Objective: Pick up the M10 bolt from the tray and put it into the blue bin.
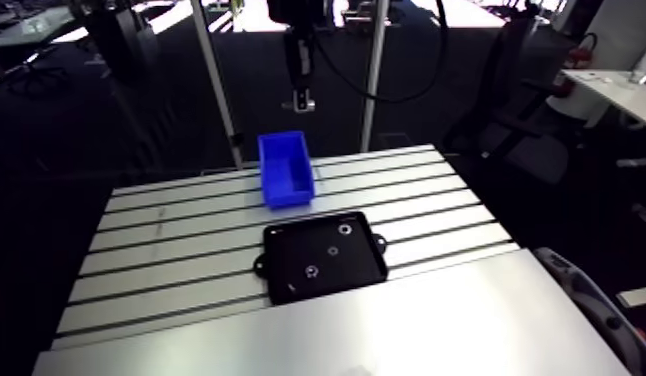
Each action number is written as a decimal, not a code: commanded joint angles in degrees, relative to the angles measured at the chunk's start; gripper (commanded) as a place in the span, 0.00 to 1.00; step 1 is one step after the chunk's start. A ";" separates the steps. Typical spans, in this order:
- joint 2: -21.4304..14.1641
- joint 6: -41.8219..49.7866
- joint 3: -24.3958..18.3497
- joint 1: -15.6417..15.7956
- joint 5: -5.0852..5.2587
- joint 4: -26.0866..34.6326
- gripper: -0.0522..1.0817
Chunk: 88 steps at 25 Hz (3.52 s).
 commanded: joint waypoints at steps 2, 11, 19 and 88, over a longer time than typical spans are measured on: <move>5.24 1.57 -3.08 1.79 -0.16 -0.13 0.99; 9.99 3.59 -3.34 3.37 -0.78 -4.17 0.99; 13.59 5.08 -5.01 4.43 -1.04 -5.32 0.99; -4.61 40.60 -2.29 5.75 -4.74 4.97 0.05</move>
